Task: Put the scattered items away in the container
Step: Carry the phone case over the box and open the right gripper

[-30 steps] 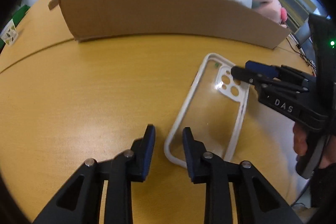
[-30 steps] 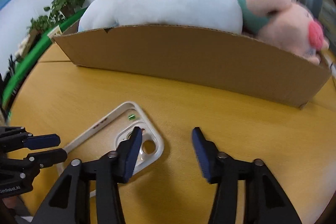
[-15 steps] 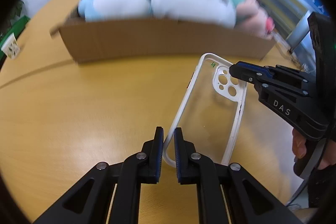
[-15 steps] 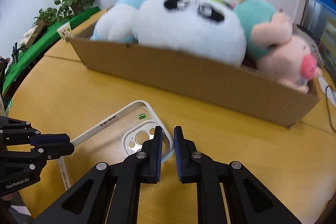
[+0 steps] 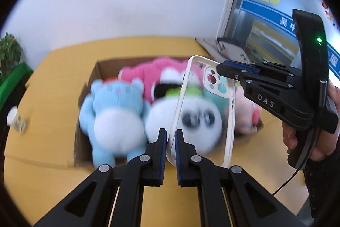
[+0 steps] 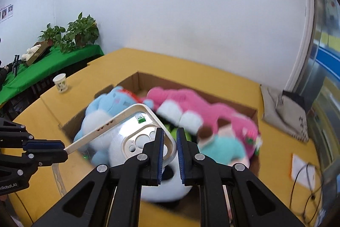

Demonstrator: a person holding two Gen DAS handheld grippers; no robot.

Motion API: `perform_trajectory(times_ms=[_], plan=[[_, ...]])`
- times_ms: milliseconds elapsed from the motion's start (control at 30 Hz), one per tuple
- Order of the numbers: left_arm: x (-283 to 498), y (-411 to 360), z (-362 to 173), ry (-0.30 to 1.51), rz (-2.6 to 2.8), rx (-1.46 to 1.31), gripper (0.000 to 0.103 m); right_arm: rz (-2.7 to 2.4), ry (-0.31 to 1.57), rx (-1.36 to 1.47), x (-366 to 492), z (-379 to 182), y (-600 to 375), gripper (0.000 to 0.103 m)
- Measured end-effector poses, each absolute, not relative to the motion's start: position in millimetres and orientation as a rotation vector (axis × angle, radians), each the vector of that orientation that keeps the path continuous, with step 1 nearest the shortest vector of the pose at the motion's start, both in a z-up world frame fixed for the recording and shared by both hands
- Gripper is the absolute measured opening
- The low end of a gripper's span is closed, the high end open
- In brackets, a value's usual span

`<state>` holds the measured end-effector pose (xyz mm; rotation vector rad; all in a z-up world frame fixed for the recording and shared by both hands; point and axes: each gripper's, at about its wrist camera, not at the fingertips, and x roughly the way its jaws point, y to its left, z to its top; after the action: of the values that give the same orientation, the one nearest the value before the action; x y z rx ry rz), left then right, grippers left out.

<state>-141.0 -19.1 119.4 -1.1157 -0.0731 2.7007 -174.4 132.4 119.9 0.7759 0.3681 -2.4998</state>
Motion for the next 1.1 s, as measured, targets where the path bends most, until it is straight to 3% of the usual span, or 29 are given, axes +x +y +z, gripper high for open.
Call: perform_trajectory(times_ms=[200, 467, 667, 767, 800, 833, 867, 900, 967, 1033, 1100], plan=[[-213.8, -23.4, 116.2, -0.112, 2.670, -1.171, 0.006, -2.491, 0.389, 0.807, -256.4, 133.5, 126.2, 0.013], [-279.3, -21.6, 66.4, -0.258, 2.562, -1.367, 0.007, -2.464, 0.403, 1.046, -339.6, 64.1, 123.5, 0.014], [-285.0, -30.4, 68.8, -0.349, 2.573, -1.337, 0.012, -2.463, 0.419, 1.125, -350.9, 46.4, 131.6, 0.013], [-275.3, -36.1, 74.6, -0.398, 2.586, -1.304, 0.032, -2.466, 0.474, 1.143, -345.1, 42.0, 129.1, 0.013], [-269.9, -37.3, 78.1, -0.393, 2.608, -1.294, 0.043, -2.472, 0.488, 1.139, -342.9, 42.4, 129.0, 0.015], [-264.3, -38.3, 81.0, -0.381, 2.635, -1.277, 0.050, -2.479, 0.493, 1.137, -340.1, 43.7, 130.2, 0.020], [-255.9, -39.9, 85.6, -0.366, 2.666, -1.254, 0.052, -2.496, 0.490, 1.130, -335.7, 45.7, 133.4, 0.036], [-247.5, -41.7, 90.2, -0.349, 2.695, -1.233, 0.054, -2.517, 0.481, 1.121, -331.1, 48.5, 137.2, 0.062], [-225.0, -45.7, 99.5, -0.313, 2.754, -1.182, 0.058, -2.567, 0.429, 1.090, -314.2, 57.7, 149.8, 0.091], [-200.3, -50.2, 106.5, -0.294, 2.802, -1.123, 0.074, -2.594, 0.386, 1.050, -292.9, 67.7, 160.3, 0.094], [-171.5, -54.6, 111.0, -0.299, 2.846, -1.067, 0.079, -2.605, 0.380, 0.997, -266.7, 77.3, 166.9, 0.096]])
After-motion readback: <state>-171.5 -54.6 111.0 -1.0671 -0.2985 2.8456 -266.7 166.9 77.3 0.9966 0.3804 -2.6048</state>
